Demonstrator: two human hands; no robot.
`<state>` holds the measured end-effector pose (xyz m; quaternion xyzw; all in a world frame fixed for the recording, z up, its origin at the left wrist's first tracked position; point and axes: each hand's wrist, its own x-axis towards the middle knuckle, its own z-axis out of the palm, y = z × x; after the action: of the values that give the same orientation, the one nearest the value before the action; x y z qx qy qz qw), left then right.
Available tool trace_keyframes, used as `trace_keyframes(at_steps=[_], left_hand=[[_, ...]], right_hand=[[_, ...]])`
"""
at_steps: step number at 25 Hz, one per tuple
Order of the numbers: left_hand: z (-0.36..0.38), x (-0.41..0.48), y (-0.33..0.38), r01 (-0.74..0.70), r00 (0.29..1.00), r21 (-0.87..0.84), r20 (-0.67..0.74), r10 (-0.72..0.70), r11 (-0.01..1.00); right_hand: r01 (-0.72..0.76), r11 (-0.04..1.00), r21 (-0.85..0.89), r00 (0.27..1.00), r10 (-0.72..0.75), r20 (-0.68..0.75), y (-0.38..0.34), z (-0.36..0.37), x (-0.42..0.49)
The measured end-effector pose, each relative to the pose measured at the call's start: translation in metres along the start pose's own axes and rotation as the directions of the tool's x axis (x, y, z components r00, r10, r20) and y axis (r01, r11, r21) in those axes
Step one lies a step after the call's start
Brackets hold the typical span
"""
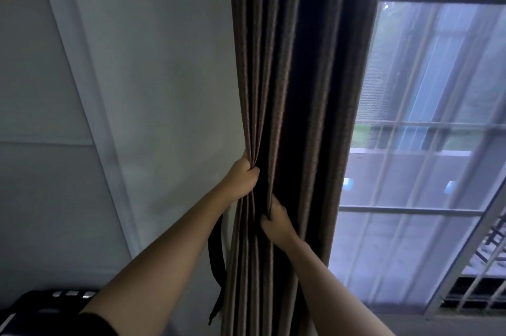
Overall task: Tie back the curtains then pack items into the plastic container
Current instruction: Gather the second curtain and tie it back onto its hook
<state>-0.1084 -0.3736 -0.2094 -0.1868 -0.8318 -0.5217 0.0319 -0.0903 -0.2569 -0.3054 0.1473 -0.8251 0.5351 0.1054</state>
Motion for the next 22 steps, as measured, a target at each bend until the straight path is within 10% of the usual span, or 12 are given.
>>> trace_keyframes(at_steps=[15,18,22], left_hand=[[0.019,0.006,0.010,0.022,1.000,0.029,0.019,-0.023,0.999],[0.010,0.011,-0.003,0.040,0.999,0.062,-0.029,-0.038,0.997],[-0.001,0.008,-0.011,0.013,1.000,0.022,-0.019,-0.012,1.000]], right_hand=[[-0.046,0.990,-0.137,0.953,0.085,0.291,-0.014,0.006,-0.006],[0.108,0.933,-0.344,0.992,-0.124,-0.027,-0.020,-0.022,-0.006],[0.243,0.847,-0.472,0.476,-0.528,-0.703,-0.072,-0.072,0.029]])
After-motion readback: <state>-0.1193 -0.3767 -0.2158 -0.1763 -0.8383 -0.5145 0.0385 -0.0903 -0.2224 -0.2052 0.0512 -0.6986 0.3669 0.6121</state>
